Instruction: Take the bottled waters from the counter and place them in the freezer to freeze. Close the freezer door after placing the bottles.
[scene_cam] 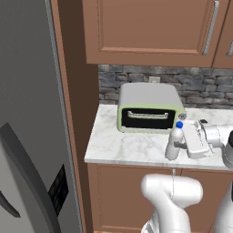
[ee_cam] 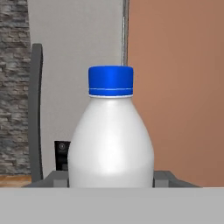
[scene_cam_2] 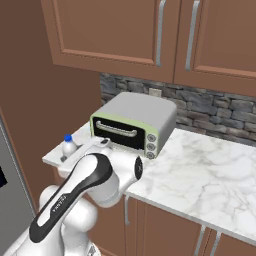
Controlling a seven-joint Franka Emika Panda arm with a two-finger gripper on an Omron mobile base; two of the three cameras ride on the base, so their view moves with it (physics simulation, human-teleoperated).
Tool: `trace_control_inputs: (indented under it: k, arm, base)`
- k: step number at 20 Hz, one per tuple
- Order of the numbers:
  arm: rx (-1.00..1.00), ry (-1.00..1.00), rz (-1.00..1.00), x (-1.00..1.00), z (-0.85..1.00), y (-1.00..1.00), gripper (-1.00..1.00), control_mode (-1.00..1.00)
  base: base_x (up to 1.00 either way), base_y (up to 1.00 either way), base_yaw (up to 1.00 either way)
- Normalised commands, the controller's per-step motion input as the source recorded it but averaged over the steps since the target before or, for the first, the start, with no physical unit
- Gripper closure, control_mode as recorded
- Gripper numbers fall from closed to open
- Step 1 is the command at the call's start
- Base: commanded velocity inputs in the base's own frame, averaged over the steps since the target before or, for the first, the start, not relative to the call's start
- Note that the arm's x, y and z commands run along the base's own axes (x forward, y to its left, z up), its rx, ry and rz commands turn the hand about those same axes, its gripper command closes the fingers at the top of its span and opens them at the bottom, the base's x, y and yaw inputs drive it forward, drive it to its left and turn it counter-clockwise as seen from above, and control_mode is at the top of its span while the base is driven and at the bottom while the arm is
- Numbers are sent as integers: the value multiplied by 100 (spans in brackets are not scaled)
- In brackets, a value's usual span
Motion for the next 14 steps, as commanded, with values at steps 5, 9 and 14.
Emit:
trace_control_inputs:
  k: [5,9,14]
  arm:
    - [-2,1,0,0,1,0,100,-100]
    - [0,0,0,0,0,0,100,100]
    - [0,0,0,0,0,0,100,100]
  base:
    - [0,0,0]
    - [-1,0,0]
    - [-42,0,0]
